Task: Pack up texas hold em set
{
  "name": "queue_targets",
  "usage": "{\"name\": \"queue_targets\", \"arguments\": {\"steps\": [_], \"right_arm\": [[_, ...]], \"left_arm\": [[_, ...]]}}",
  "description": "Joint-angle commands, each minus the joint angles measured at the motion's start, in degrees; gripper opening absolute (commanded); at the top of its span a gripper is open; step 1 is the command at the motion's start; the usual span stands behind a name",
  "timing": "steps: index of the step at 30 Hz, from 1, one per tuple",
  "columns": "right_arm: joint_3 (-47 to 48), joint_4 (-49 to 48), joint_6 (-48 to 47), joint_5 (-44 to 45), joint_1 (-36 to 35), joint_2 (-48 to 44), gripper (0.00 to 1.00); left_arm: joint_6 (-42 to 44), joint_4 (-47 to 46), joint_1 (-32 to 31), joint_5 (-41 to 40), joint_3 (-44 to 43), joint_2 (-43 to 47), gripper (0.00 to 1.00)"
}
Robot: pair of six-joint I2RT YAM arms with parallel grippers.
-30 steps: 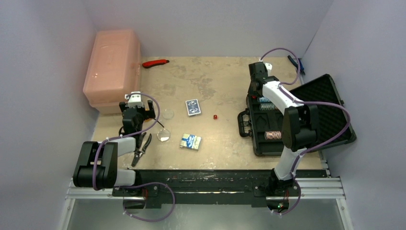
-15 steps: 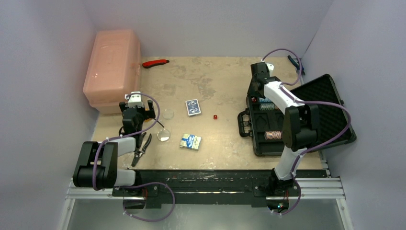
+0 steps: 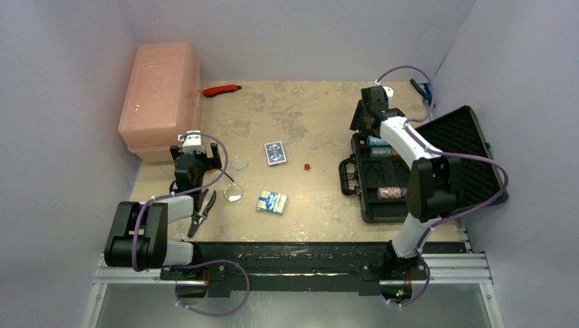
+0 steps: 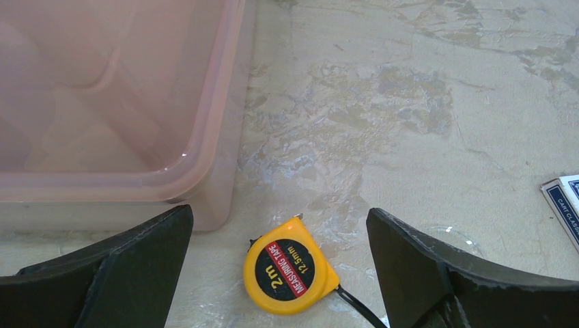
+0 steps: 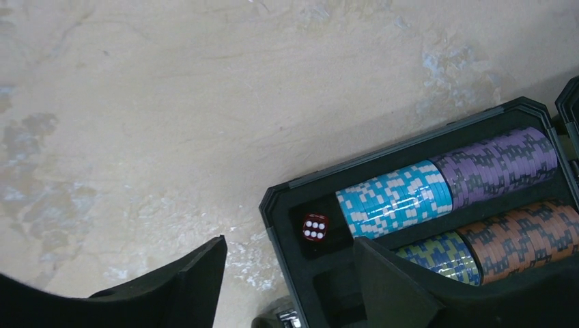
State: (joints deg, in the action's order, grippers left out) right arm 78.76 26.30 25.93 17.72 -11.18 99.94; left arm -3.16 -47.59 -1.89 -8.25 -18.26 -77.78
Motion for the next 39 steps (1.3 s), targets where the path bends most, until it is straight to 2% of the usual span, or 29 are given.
{"name": "queue_targets", "arguments": {"steps": [1, 5, 10, 21, 29, 32, 35, 39], "right_arm": [[-1.2, -2.6, 0.6, -3.8, 0.0, -4.4, 0.76], [-1.6, -2.9, 0.6, -5.9, 0.1, -6.3, 0.84], [-2.8, -3.7, 0.1, -10.2, -1.0, -8.8, 0.99], [-5.7, -2.6, 0.4, -11.1, -11.4, -11.2, 0.99], [-8.8, -4.1, 1.5, -12.7, -14.6, -11.3, 0.98], [-8.8, -4.1, 1.6, -12.9, -14.9, -11.6, 0.98], [-8.6, -4.1, 1.4, -12.5, -15.0, -11.9, 0.98], [-8.5, -4.3, 1.5, -12.3, -15.1, -11.3, 0.98]], "left_arm": [[0.9, -4.1, 0.3, 0.7, -0.1, 0.3, 1.00], [0.9, -4.1, 0.2, 0.8, -0.1, 0.3, 1.00], [0.9, -4.1, 0.3, 0.7, 0.0, 0.3, 1.00], [0.9, -4.0, 0.3, 0.8, -0.1, 0.3, 1.00], [1.6, -3.6, 0.2, 2.4, 0.0, 1.1, 1.00], [2.8, 4.7, 0.3, 5.8, -3.0, 5.1, 1.00], [-0.4, 25.4, 0.3, 5.7, -12.1, 10.0, 1.00], [-6.1, 45.0, 0.3, 7.9, -24.1, 11.9, 1.00]]}}
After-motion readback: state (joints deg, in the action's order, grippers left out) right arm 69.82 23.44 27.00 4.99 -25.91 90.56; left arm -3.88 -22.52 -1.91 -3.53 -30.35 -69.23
